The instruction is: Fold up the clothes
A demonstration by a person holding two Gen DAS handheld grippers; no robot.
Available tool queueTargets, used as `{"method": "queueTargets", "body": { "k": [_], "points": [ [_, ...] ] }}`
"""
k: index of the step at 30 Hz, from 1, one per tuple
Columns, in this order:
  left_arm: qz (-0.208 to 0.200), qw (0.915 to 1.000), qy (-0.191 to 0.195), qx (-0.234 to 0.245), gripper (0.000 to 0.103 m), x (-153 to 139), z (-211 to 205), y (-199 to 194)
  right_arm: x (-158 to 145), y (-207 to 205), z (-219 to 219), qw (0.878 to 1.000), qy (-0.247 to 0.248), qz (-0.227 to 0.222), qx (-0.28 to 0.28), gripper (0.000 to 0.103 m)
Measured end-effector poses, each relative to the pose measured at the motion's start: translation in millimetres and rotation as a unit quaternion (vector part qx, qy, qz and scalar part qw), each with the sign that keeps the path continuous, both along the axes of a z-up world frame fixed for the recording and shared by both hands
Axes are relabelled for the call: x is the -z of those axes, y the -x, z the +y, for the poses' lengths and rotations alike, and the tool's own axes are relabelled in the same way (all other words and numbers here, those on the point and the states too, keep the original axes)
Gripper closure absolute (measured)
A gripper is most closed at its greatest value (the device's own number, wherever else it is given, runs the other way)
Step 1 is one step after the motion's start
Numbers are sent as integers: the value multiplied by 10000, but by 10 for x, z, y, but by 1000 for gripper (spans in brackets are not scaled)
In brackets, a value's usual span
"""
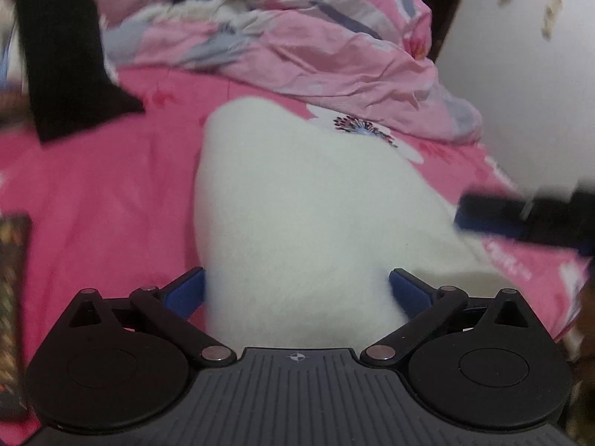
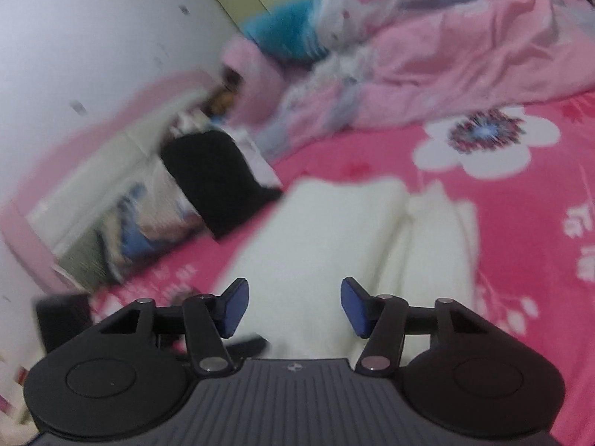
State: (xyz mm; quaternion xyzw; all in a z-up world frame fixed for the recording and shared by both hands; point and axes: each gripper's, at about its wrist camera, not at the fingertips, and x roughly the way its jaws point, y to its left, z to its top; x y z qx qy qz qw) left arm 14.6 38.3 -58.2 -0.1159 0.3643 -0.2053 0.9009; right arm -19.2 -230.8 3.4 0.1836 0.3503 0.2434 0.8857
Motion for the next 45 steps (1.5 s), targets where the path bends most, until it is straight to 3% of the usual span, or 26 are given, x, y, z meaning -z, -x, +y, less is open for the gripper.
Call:
{"method": "queueTargets", "body": {
  "k": [3, 6, 11, 14, 17, 23, 27, 39, 45],
  "points": [
    [107, 9998, 155, 24, 0, 0, 59, 36, -87, 21, -4, 9998, -198, 39, 52, 46],
    [109, 9999, 103, 44, 0, -7, 40, 27, -367, 30, -29, 9972, -741, -79, 71, 44],
    [166, 9998, 126, 44, 0, -5, 43, 26, -961, 46, -77, 9848, -1703, -262, -213, 17],
    [197, 9997, 128, 35, 0, -13, 41, 23, -1249, 52, -113, 9690, -2424, -149, -462, 8],
    [223, 9997, 130, 34, 0, -19, 39, 16, -1457, 78, -96, 9443, -3169, 56, -882, 2],
    [278, 9995, 124, 40, 0, -25, 36, 5, -1682, 115, 66, 8951, -4091, 421, -1721, 0],
    [289, 9995, 115, 32, 0, -31, 30, 7, -1797, 180, 117, 8858, -4186, 404, -1962, 0],
    [344, 9993, 123, 28, 0, -41, 32, -15, -1738, 208, 64, 8802, -4346, 487, -1843, 0],
    [343, 9993, 123, 21, 0, -45, 38, -30, -1717, 262, -19, 8765, -4445, 308, -1823, 0]
  ]
}}
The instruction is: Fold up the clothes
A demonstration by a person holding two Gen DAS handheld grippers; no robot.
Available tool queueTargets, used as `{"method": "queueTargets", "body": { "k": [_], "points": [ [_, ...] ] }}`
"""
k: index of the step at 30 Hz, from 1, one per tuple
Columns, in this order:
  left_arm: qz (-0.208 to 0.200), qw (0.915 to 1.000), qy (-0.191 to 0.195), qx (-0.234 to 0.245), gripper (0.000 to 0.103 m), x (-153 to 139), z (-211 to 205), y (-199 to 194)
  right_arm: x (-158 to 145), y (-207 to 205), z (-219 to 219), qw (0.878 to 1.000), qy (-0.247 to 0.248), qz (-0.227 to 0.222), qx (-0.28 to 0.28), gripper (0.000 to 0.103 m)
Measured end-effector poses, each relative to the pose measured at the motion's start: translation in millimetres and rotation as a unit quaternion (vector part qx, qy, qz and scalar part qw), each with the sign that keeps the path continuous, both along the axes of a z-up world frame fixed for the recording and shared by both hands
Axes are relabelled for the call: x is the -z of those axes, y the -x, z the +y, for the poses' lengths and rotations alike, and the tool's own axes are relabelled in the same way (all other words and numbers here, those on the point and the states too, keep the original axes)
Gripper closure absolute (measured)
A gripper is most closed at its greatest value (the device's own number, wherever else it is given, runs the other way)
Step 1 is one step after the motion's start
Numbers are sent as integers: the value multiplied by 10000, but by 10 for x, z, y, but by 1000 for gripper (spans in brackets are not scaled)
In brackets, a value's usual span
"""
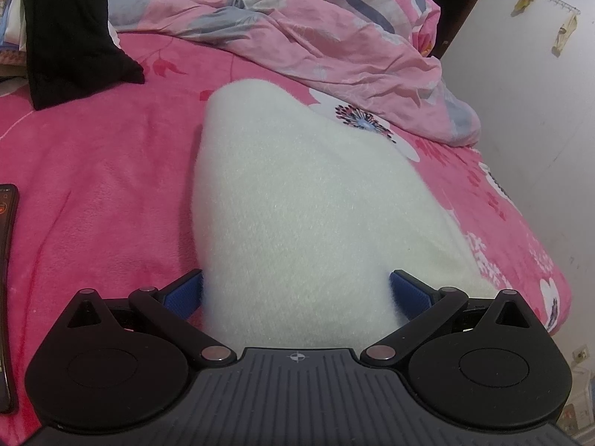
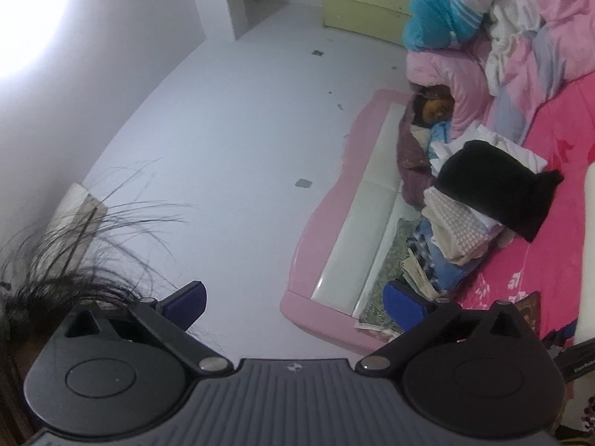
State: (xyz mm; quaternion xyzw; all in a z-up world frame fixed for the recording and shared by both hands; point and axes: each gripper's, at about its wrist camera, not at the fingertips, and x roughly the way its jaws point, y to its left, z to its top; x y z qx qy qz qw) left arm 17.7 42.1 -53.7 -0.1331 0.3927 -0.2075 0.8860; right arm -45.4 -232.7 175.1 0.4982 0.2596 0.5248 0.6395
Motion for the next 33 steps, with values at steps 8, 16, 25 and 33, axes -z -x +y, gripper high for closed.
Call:
{"method": "queueTargets", "body": {
  "k": [8, 16, 25, 33],
  "points": [
    [8, 10000, -1, -4, 0, 2, -2, -1, 3, -16, 9, 9999, -55, 46, 101, 0],
    [7, 10000, 14, 16, 0, 13, 4, -10, 11, 43, 19, 9998, -133, -154, -12, 0],
    [-38, 9999, 113, -33, 0, 30, 19, -1, 721, -54, -603, 9832, 712, 454, 1618, 0],
    [-126, 9997, 210, -54, 0, -16, 71, -34, 1980, -120, -821, 9527, 1567, 1813, 1870, 7]
  ]
}}
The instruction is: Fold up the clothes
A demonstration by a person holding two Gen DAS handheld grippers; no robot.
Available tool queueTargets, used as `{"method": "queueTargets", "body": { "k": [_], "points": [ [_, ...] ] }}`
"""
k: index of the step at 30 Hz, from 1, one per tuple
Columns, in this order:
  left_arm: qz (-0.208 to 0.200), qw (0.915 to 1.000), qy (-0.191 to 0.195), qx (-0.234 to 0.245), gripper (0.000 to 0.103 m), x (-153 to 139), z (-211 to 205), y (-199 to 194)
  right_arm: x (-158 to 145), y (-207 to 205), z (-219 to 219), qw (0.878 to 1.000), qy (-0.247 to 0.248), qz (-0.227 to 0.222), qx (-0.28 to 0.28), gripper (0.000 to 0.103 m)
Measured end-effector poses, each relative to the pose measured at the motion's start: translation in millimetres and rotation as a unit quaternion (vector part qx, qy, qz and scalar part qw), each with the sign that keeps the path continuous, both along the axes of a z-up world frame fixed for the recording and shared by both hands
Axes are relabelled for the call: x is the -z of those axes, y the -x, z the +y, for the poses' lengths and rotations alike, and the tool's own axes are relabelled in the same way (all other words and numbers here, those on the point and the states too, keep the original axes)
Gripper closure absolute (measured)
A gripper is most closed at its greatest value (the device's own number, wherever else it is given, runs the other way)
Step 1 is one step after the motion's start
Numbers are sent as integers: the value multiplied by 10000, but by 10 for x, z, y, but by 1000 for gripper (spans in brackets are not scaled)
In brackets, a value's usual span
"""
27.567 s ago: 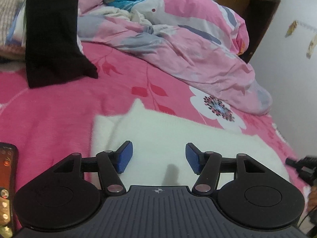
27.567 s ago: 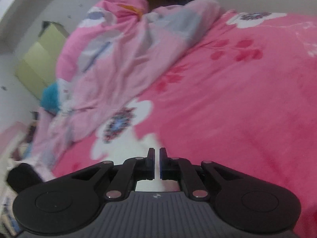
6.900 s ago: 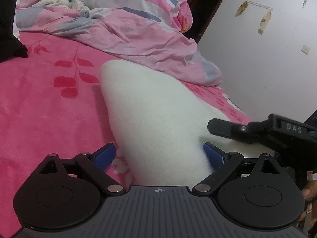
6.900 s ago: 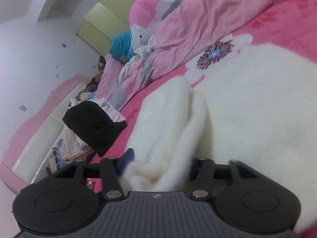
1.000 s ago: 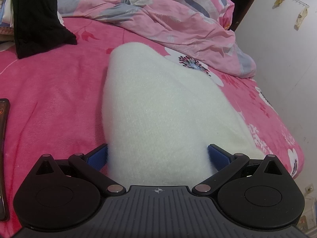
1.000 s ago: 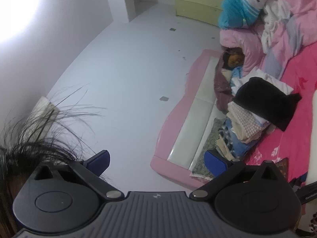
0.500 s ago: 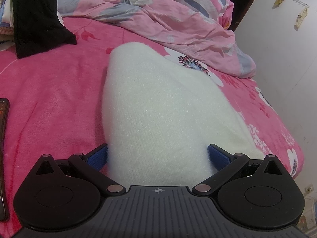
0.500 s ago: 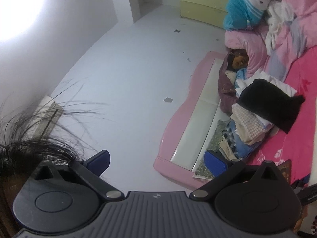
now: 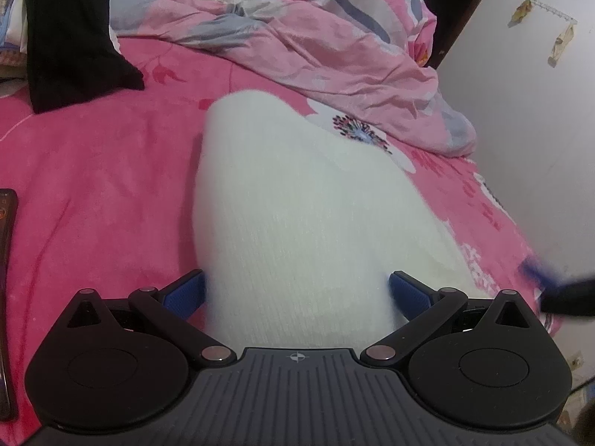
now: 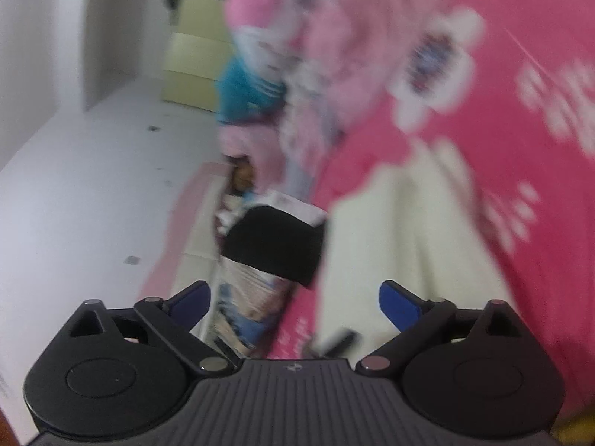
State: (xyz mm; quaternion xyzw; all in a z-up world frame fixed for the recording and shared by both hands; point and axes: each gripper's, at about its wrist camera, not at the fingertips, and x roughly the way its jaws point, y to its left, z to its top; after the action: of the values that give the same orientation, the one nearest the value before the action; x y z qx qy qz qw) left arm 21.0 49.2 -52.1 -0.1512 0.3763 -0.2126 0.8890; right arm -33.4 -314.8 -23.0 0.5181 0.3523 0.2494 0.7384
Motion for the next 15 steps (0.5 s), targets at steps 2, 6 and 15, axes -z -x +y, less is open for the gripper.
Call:
{"method": "queueTargets", "body": {
  "k": [2, 6, 15],
  "points": [
    [-64, 10000, 22, -38, 1, -21, 20, -15, 200, -17, 27, 9998, 53, 177, -100, 13],
    [-295, 9995, -14, -136, 1, -83, 58, -50, 387, -102, 111, 9987, 282, 325, -291, 16],
    [-268, 9992, 183, -240, 5, -40, 173, -184, 341, -387, 360, 9927, 898, -11, -800, 32]
  ]
}}
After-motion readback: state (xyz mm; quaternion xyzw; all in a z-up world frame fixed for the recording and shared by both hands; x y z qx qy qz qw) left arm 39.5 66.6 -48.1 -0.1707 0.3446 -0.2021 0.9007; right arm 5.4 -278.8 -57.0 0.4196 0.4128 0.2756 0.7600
